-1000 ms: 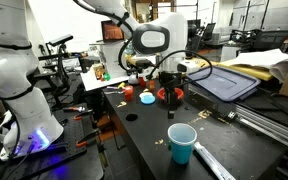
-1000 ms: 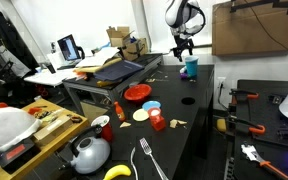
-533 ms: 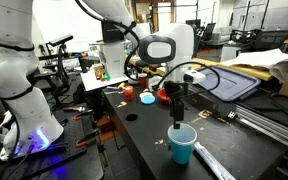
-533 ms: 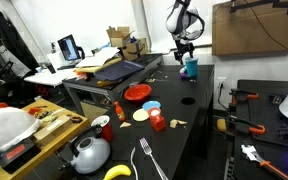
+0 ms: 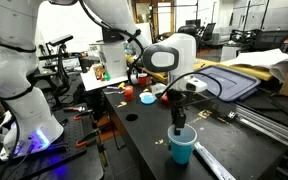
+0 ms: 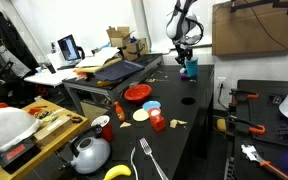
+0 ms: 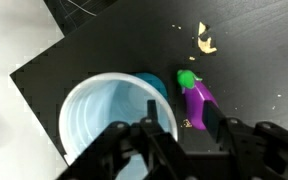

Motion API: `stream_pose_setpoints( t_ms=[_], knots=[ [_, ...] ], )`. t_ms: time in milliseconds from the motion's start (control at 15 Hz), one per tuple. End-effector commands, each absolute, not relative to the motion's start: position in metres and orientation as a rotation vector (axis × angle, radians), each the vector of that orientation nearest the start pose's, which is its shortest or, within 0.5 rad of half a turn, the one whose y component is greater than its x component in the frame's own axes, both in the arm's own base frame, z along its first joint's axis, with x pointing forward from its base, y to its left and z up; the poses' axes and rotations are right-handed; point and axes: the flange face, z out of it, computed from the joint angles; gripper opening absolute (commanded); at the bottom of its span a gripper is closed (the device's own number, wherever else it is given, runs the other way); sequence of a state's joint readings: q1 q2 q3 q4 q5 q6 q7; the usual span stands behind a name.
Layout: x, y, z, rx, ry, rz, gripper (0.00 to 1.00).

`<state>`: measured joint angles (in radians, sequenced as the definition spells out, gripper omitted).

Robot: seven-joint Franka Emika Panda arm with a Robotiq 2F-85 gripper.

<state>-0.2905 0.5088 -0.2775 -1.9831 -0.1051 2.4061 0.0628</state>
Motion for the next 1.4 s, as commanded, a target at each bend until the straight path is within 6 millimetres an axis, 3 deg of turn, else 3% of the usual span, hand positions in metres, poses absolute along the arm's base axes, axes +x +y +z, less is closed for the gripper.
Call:
stream_pose_setpoints(
  t_ms=[0,200,733,1000,1333],
  knots=[
    [0.518,-0.322,0.218,-3.248,0.820,0.155,0.20],
    [0.521,-0.315,0.231,-3.287,0.788,0.143,0.01],
    [0.535,-0.287,0.273,-3.426,0.705,0.075,0.01],
    [0.549,-0.251,0.305,-3.449,0.565,-0.053,0.01],
    [0.560,-0.183,0.335,-3.412,0.379,-0.169,0.01]
  ],
)
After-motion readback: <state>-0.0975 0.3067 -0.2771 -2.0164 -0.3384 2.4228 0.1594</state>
